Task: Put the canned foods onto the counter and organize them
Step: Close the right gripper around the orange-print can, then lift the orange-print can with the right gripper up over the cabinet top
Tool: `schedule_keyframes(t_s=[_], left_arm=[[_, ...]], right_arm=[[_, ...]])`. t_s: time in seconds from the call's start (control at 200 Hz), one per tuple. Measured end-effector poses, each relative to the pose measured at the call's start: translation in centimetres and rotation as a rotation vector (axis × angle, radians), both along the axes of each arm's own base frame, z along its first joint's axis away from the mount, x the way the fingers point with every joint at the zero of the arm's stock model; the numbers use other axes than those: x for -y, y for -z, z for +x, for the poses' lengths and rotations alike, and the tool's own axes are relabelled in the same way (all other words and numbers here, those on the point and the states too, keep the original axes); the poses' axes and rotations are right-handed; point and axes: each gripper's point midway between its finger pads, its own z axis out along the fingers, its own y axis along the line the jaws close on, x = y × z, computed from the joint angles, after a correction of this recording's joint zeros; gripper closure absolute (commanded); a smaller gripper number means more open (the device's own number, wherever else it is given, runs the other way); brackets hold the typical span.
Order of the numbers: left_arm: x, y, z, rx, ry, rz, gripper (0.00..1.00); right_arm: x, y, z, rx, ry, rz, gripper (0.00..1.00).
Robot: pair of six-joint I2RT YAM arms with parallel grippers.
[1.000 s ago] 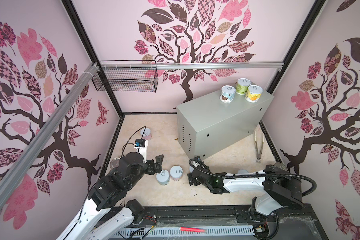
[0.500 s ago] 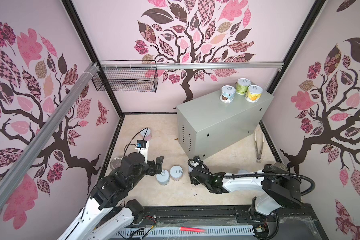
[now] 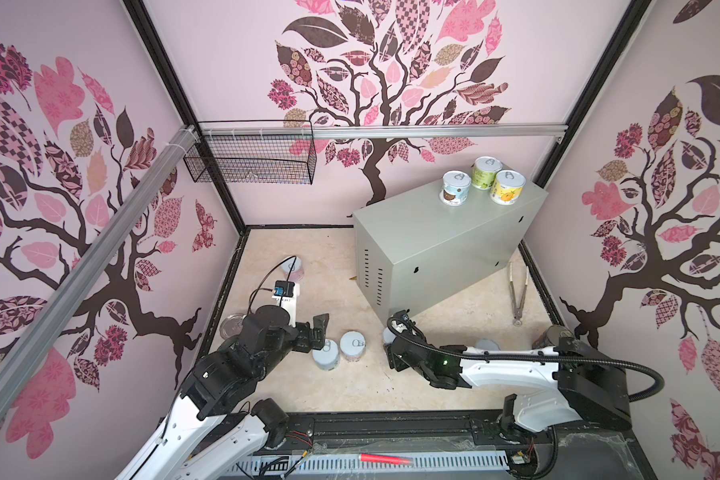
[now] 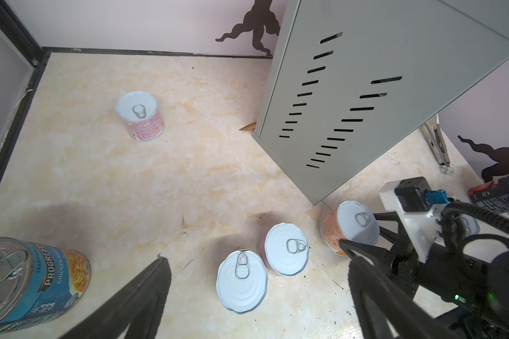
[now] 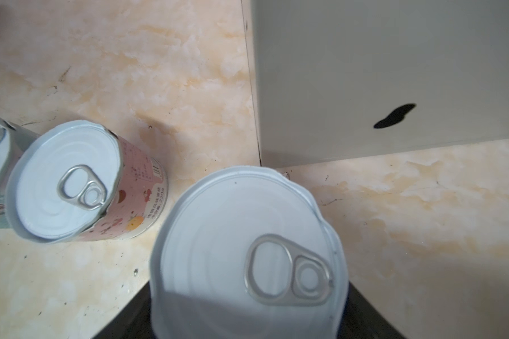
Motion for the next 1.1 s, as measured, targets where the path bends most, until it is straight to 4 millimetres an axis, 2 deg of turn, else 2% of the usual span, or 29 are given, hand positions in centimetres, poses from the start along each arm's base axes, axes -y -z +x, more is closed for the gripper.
schedule_keyframes(t_s=[0.45,0.705,0.81,1.1], left_arm=[[0.3,0.4,-0.3,-0.033,0.005,-0.027,0.02],[1.2,0.9,-0.1,-0.067,0.027,-0.028,0.02],[1.6,0.9,0.2,-0.077,0.032,-0.027,0.02],[2.7,0.7,0.8,-0.099,0.051,-0.027,0.02]], right_arm=[[3.2,-4.7,-1.4,0.028,0.004,0.052,0.37],[5.5,-7.0,-2.2,0.03,0.017,0.031,0.36],[5.9,-9.1,-2.3,0.039,0.02,0.031,0.36],[6.5,-16.7,-2.0,0.087,0.019,0.085,0.36]])
